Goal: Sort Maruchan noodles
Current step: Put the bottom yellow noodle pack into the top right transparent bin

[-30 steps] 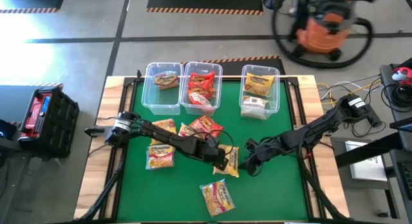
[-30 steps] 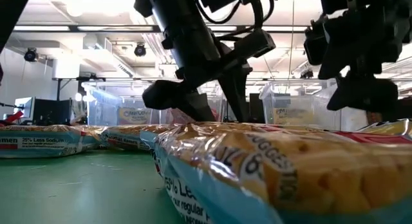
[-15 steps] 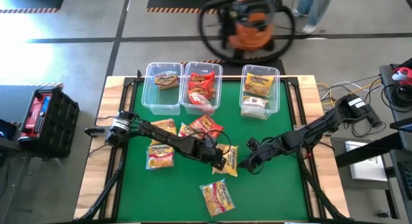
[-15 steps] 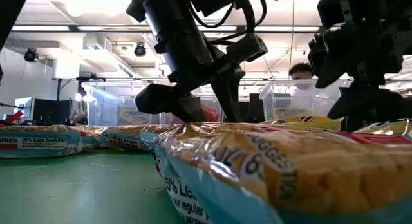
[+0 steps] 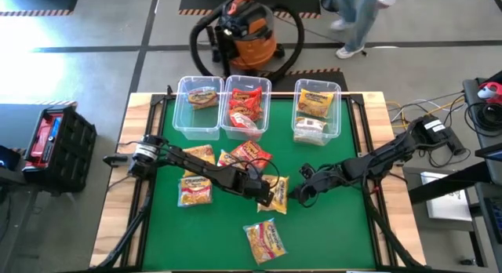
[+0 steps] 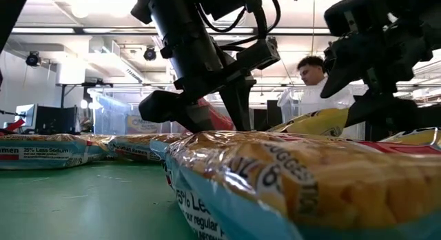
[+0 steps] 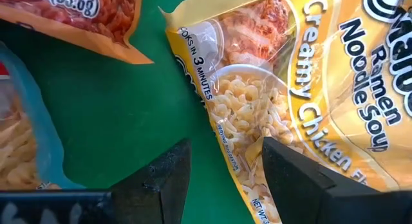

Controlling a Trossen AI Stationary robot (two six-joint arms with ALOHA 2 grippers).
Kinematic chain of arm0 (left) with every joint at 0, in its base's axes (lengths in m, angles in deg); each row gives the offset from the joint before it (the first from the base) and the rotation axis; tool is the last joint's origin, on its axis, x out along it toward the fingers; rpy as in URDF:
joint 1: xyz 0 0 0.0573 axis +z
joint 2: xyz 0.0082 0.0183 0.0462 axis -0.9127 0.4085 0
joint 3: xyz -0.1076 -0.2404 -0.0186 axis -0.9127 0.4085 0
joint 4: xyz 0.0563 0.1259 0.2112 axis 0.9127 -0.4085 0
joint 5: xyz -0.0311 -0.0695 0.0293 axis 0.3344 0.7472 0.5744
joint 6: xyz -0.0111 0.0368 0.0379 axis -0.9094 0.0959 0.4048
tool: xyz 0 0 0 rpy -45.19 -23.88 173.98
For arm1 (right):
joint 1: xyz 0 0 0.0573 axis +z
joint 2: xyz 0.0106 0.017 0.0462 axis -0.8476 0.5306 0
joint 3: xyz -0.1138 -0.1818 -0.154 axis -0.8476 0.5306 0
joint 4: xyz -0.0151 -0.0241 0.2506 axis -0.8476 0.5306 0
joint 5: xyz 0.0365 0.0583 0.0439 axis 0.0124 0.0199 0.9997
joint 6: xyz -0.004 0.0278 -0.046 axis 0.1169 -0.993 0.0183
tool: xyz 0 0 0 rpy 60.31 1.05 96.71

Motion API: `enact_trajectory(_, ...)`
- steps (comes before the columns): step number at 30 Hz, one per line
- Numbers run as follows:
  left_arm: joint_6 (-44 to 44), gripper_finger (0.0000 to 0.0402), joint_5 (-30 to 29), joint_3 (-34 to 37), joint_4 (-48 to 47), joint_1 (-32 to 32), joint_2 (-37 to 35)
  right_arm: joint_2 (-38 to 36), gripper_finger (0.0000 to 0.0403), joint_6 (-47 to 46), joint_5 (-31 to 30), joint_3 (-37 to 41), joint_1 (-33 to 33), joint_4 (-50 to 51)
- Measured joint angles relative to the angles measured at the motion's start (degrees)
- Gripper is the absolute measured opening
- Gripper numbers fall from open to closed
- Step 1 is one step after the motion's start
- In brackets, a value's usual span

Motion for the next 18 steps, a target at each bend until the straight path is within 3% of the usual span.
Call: enact_trajectory(18,1.0,0.0170,0.6,1.2,0.4,0.0,0.1,0.0,0.0203,0.4,-2.6,-1.1,-1.7,1.1)
